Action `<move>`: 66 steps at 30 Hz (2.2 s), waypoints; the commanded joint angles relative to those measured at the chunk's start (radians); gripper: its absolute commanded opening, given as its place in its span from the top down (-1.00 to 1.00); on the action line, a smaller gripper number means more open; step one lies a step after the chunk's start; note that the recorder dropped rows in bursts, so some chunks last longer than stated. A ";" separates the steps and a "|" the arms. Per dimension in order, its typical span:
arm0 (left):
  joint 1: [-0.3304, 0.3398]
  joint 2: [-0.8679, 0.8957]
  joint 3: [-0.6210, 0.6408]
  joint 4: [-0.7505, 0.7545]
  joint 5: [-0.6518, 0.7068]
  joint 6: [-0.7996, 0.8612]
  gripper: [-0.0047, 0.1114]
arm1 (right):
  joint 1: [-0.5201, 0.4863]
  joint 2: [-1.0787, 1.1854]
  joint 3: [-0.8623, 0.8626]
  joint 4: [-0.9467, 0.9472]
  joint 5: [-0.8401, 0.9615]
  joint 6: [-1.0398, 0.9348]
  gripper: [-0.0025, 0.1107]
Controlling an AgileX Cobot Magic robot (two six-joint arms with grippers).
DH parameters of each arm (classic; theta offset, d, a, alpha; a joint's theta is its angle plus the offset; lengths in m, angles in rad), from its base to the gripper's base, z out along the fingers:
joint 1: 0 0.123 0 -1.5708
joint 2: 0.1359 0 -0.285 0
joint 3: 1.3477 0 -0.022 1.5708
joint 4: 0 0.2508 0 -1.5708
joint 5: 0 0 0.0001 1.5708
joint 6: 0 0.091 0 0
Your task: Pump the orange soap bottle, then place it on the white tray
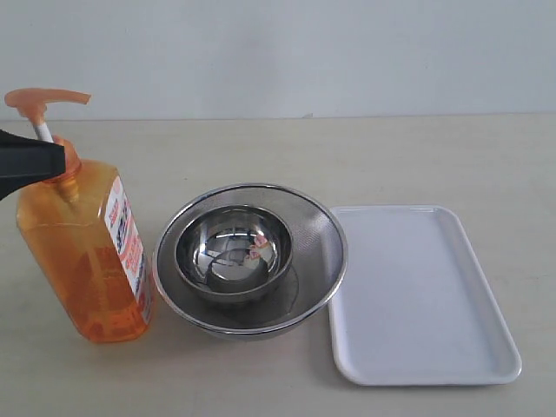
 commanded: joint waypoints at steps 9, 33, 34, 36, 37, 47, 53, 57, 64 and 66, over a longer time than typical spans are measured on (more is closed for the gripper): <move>0.002 0.152 0.003 -0.309 -0.029 0.292 -0.48 | 0.002 -0.005 0.000 -0.001 -0.010 -0.004 0.96; 0.002 0.195 -0.002 -0.234 -0.034 0.433 0.84 | 0.002 -0.005 0.000 -0.001 -0.010 -0.004 0.96; 0.002 0.195 -0.006 -0.202 -0.025 0.435 0.84 | 0.002 -0.005 0.000 -0.001 -0.010 -0.004 0.96; 0.002 0.192 -0.019 -0.131 -0.003 0.435 0.84 | 0.002 -0.005 0.000 -0.001 -0.010 -0.004 0.96; 0.002 0.188 -0.028 -0.109 0.008 0.439 0.84 | 0.002 -0.005 0.000 -0.001 -0.010 -0.004 0.96; 0.002 0.149 -0.150 0.052 0.179 0.502 0.84 | 0.002 -0.005 0.000 -0.001 -0.010 -0.004 0.96; 0.002 0.151 -0.167 0.144 0.191 0.555 0.84 | 0.002 -0.005 0.000 -0.001 -0.010 -0.004 0.96; 0.002 0.168 -0.167 0.110 0.227 0.616 0.84 | 0.002 -0.005 0.000 -0.001 -0.010 -0.004 0.96; 0.002 0.204 -0.167 0.047 0.264 0.715 0.84 | 0.002 -0.005 0.000 -0.001 -0.010 -0.004 0.96; 0.002 0.209 -0.167 0.047 0.263 0.717 0.84 | 0.002 -0.005 0.000 -0.001 -0.010 -0.004 0.96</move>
